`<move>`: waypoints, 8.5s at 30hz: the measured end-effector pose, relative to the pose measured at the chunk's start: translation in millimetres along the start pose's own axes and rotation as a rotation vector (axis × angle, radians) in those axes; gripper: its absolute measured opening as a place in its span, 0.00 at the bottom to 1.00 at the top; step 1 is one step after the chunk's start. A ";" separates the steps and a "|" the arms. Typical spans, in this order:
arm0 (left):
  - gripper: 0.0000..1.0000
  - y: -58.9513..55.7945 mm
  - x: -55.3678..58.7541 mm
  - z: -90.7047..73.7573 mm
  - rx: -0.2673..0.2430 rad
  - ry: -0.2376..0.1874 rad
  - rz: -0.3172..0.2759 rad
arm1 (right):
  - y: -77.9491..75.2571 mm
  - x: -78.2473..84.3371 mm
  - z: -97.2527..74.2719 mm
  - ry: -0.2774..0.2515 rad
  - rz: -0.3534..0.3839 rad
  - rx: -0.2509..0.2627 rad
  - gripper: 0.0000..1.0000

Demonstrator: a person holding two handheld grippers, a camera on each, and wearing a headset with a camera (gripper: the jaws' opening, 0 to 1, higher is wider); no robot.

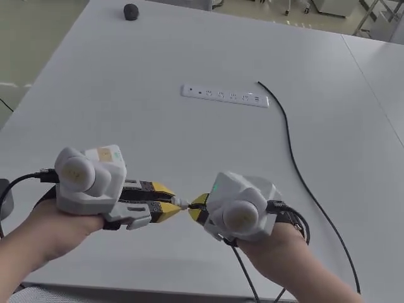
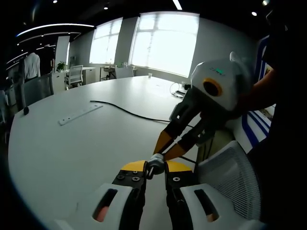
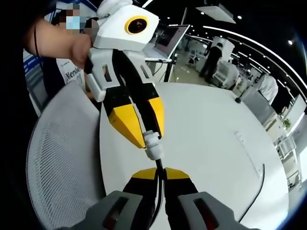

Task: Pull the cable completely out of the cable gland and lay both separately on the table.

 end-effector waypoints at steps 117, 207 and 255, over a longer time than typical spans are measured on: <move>0.16 45.4 135.5 -13.2 -0.066 0.027 -0.136 | -66.3 -32.3 207.1 0.103 0.026 -0.141 0.00; 0.43 52.9 137.0 -18.7 -0.133 0.043 -0.129 | -84.3 -34.8 164.9 0.059 -0.043 -0.130 0.40; 0.69 27.0 80.8 -144.8 -0.359 -0.029 -0.122 | -34.3 19.3 -100.2 -0.232 0.374 0.243 0.74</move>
Point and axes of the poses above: the centre of the closed fingertips' face, and the gripper's own axes: z roughly forward along the fingers, y roughly to its left, x roughly out of its underside, the point moved 4 cm from there along -z, roughly backward along the fingers, and after that the axes turned 13 degrees about -y, right-handed, at the moved point
